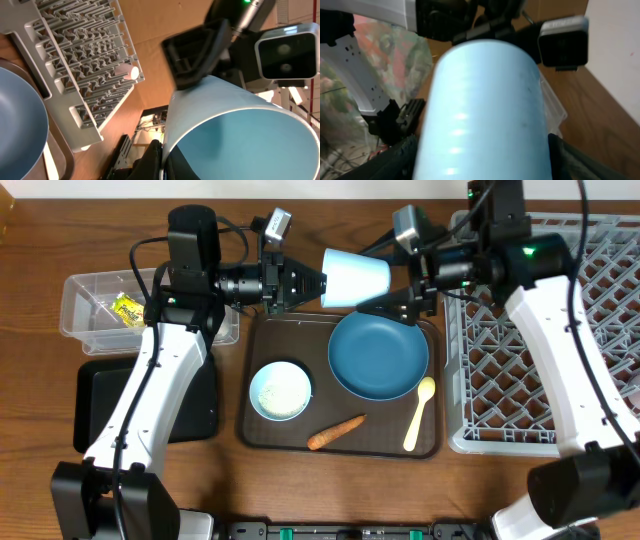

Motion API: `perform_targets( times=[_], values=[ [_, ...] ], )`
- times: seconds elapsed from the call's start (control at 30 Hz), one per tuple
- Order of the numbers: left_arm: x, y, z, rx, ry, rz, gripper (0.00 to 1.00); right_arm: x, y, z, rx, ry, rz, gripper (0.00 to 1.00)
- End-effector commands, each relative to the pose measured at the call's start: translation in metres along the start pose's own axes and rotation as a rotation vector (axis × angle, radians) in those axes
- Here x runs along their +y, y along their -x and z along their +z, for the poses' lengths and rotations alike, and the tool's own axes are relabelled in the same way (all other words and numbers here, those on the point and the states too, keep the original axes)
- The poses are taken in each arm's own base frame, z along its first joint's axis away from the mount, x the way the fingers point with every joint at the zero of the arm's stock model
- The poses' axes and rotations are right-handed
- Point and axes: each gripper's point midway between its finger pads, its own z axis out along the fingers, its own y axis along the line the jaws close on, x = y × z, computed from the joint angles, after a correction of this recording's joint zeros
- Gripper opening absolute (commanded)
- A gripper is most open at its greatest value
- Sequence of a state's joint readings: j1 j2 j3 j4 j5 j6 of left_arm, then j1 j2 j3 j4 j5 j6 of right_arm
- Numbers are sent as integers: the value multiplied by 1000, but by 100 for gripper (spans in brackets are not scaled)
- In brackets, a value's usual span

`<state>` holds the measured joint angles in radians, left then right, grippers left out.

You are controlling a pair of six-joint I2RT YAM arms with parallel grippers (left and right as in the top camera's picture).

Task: Sort waste into correct bins and load items into the dishwasher rack
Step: 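Grasp the light blue cup with the right gripper and open the left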

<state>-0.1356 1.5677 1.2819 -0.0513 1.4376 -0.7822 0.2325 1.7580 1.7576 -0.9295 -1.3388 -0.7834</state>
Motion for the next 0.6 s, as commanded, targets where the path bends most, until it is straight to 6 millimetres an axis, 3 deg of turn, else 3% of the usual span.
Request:
perform_targets(
  times=[0.0,0.57],
  values=[
    [-8,1,0,13,-16,21,6,-1,-4,9,-16,43,12,78],
    [-8,1,0,12,-15,22,6,6,13,8,-97,106,-62,79]
  ],
)
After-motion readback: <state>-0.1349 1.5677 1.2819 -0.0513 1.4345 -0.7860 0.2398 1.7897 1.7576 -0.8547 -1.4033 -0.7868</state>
